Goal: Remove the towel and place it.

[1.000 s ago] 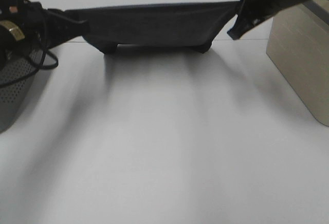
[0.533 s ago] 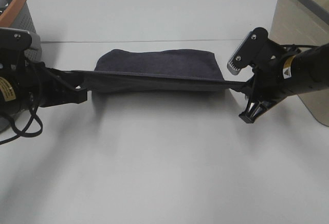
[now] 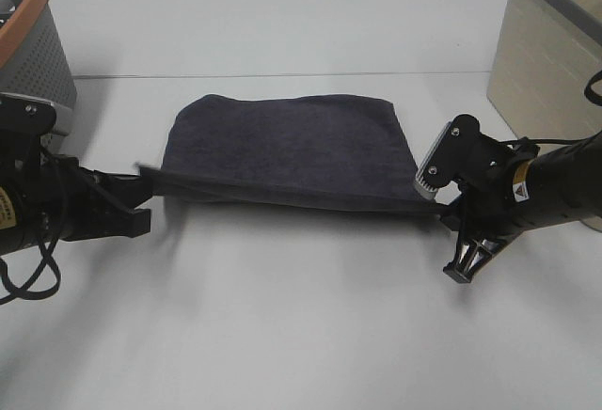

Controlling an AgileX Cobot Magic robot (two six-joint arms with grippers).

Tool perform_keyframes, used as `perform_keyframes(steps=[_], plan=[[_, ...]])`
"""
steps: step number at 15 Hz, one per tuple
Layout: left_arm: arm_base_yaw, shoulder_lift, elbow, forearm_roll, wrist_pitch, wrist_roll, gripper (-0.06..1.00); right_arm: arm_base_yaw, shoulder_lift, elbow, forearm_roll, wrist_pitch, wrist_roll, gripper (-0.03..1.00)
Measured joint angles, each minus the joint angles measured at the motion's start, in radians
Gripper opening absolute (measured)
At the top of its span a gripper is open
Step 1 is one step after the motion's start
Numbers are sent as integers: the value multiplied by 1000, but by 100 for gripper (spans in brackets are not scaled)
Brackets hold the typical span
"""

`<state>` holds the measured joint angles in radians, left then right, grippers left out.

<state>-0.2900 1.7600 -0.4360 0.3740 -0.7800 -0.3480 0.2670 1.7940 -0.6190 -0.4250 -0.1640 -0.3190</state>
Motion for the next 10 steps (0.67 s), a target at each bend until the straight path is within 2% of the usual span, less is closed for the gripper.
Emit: perform_keyframes(steps=[2,3,4,6,8,10], plan=[[0,0,0,14,4,-61,58,-1,-8,0,0,54,0,38],[0,0,0,40,6,-94,68,-1,-20,0,0,77,0,51],[0,0,0,70,9,-122,72,-1,-41,1,0,108,0,64],[0,-2,0,102,38,-149,74,-1,-84,2,0,150,0,73],[0,-15,-21,119,111,-181,74,-1,-176,2,0,185,0,75],[0,-66,-83,125,251,-191,74,-1,-283,2,0,187,0,76]])
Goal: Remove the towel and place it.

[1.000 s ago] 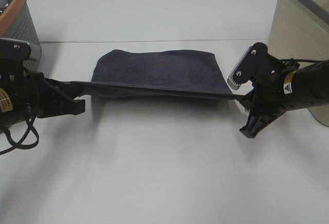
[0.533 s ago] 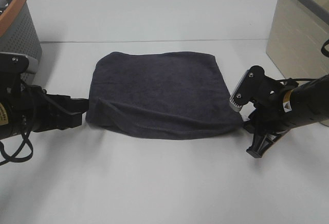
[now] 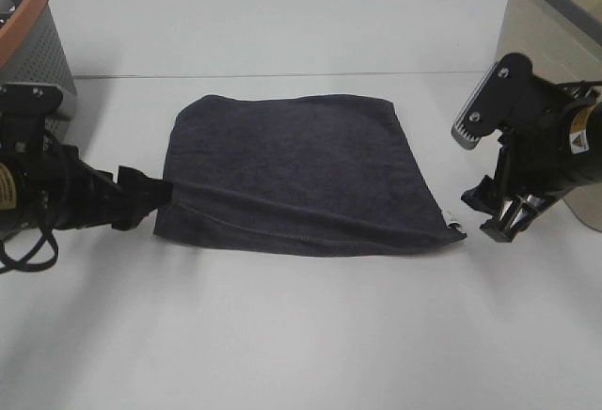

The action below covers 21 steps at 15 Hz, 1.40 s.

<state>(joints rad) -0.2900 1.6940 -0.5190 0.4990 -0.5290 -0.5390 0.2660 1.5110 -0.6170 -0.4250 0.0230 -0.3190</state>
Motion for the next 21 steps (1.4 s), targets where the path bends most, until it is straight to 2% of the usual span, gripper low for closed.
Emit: perform_keyframes(steps=[2,4,7,8,9,11,12,13,15,17,18,20,21], plan=[[0,-57,-105,1,212,-15,74,0,-96,-2,1,0,0,76],[0,-87,-259,4,434,-20,74,0,-146,-78,55,32,39,76],[0,-91,-540,-20,755,62,74,0,-134,-324,152,209,141,76],[0,-90,-658,-73,869,133,74,-2,-117,-434,161,286,184,76],[17,-71,-840,-238,1041,313,74,-2,-76,-597,165,427,238,75],[86,-13,-1088,-494,1272,528,74,-2,10,-832,185,619,298,75],[126,21,-1194,-592,1388,590,74,-2,61,-971,191,742,312,75],[165,54,-1296,-651,1482,611,74,-2,116,-1099,194,866,319,74],[222,78,-1428,-666,1613,588,74,-2,240,-1352,199,1124,319,74],[255,77,-1486,-640,1695,539,74,-2,287,-1462,218,1168,319,74],[266,77,-1502,-596,1726,518,74,-2,292,-1479,244,1181,319,74],[272,64,-1487,-490,1739,481,74,-2,292,-1487,271,1189,319,74],[272,6,-1408,-452,1740,463,74,-2,260,-1409,290,1188,319,74]])
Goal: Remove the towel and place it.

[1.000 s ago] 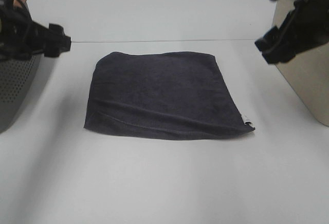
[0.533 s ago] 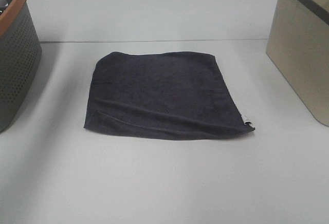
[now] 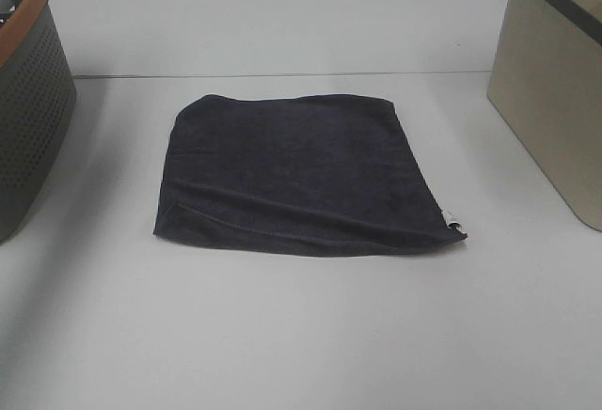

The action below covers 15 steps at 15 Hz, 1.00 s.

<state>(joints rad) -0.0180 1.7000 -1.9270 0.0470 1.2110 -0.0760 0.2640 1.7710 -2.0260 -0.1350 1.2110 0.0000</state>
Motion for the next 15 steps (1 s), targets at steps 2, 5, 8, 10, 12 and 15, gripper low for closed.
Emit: perform_keyframes(steps=[2,5,8,10,12,15], plan=[[0,-56,63,5,0,-3,74,0,-41,69,3,1,0,74],[0,-367,462,29,-1,-10,74,0,-332,451,2,7,0,74],[0,-605,753,19,-57,-11,74,0,-560,745,2,-26,19,74],[0,-811,938,2,-89,-5,74,0,-728,944,2,-78,22,74],[0,-1008,1096,-8,-95,9,74,0,-877,1119,2,-116,22,74],[0,-1267,1244,-47,-127,13,74,0,-1092,1321,19,-163,7,74]])
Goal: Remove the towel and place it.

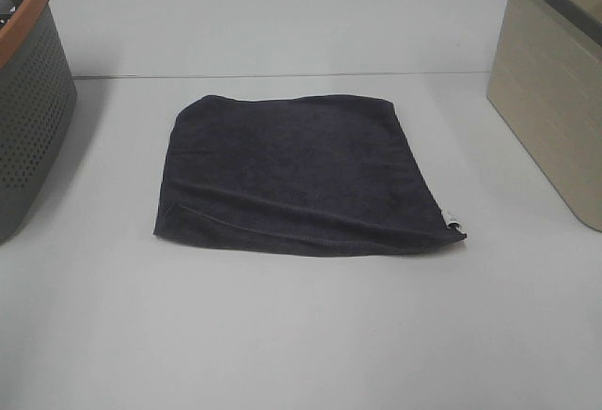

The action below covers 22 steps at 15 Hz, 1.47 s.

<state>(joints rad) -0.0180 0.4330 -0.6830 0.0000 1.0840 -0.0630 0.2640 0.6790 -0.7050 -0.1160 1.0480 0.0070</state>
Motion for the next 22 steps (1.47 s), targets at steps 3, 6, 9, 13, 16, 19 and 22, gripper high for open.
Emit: perform_keyframes(steps=[3,6,9,13,16,19,22], plan=[[0,-159,73,-6,-38,0,74,0,-171,126,36,-17,-25,74],[0,-306,151,0,-63,0,74,0,-346,178,51,-42,-60,74],[0,-347,152,0,-63,2,74,0,-469,182,76,-48,-87,74],[0,-418,152,0,-63,3,74,0,-621,193,165,-13,-149,70],[0,-438,169,25,-51,3,74,0,-683,199,185,5,-172,69],[0,-438,174,27,-47,6,74,0,-683,199,191,5,-173,68],[0,-438,174,28,-47,6,74,0,-683,199,192,5,-173,68]])
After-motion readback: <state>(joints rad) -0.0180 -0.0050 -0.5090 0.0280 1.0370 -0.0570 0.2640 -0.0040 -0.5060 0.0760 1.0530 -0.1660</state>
